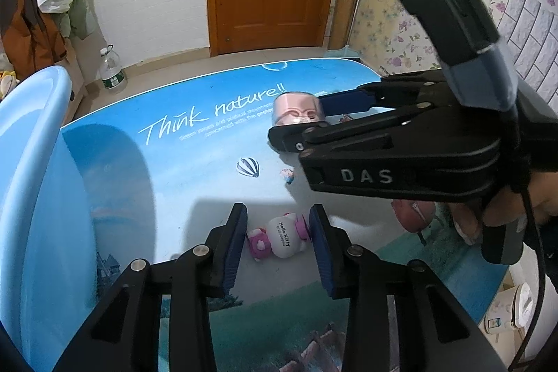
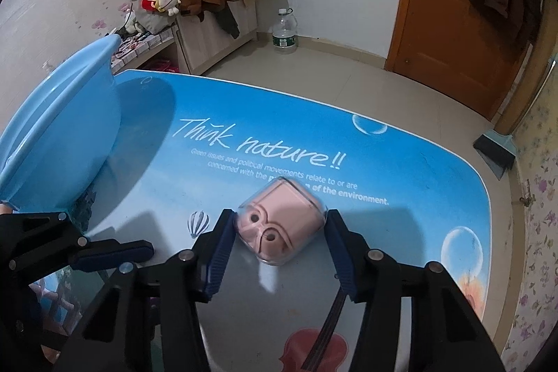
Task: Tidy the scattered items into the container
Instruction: 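Close the right gripper on the doll head while the left gripper grasps the pink bottle, then lift and carry the doll head and pink bottle toward the blue basin with both grippers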
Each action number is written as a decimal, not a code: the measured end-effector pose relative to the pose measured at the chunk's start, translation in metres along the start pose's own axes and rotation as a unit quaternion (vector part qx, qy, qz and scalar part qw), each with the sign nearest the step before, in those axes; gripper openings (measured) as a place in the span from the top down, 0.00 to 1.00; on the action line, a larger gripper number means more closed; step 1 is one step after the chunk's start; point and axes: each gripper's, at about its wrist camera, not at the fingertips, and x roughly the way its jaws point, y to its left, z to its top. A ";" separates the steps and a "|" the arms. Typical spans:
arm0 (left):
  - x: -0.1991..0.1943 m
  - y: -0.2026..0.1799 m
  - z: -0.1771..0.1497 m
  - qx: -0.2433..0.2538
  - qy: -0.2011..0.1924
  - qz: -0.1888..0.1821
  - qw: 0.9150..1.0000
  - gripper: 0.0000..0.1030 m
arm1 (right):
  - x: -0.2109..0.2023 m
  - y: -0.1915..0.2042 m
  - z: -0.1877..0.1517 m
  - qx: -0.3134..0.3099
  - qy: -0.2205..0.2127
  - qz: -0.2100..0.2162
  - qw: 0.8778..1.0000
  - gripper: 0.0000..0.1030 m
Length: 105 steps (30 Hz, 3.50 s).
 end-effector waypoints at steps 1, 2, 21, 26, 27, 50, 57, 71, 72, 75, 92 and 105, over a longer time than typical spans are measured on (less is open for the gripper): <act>0.000 -0.001 -0.001 0.000 0.000 0.001 1.000 0.66 | -0.002 0.001 -0.002 0.001 -0.001 -0.002 1.000 0.48; -0.001 -0.001 -0.002 0.001 0.000 0.002 1.000 0.66 | -0.006 0.001 -0.002 0.004 -0.003 -0.004 1.000 0.48; -0.022 -0.012 -0.023 0.003 0.004 0.012 1.000 0.66 | -0.068 0.010 -0.035 0.055 -0.035 -0.033 0.997 0.48; -0.035 -0.014 -0.040 0.002 0.005 0.016 1.000 0.66 | -0.082 0.023 -0.050 0.061 -0.045 -0.037 0.996 0.48; -0.039 -0.015 -0.043 0.003 0.005 0.017 1.000 0.66 | -0.083 0.026 -0.052 0.065 -0.045 -0.036 0.996 0.48; -0.115 -0.006 -0.111 -0.020 -0.046 0.047 0.998 0.66 | -0.138 0.113 -0.135 0.142 -0.122 -0.112 0.976 0.48; -0.122 0.002 -0.115 -0.032 -0.058 0.048 0.997 0.66 | -0.141 0.118 -0.144 0.157 -0.130 -0.124 0.971 0.48; -0.129 0.000 -0.121 -0.032 -0.079 0.055 0.995 0.66 | -0.144 0.134 -0.153 0.136 -0.157 -0.138 0.969 0.48; -0.128 0.000 -0.122 -0.032 -0.078 0.057 0.995 0.66 | -0.143 0.135 -0.155 0.132 -0.161 -0.140 0.968 0.48; -0.126 0.000 -0.123 -0.034 -0.074 0.057 0.995 0.66 | -0.138 0.137 -0.161 0.129 -0.157 -0.137 0.969 0.48; -0.124 -0.004 -0.123 -0.030 -0.079 0.062 0.995 0.66 | -0.130 0.136 -0.166 0.123 -0.159 -0.135 0.970 0.48; -0.133 -0.007 -0.121 -0.021 -0.088 0.057 0.994 0.66 | -0.132 0.135 -0.164 0.130 -0.152 -0.134 0.971 0.48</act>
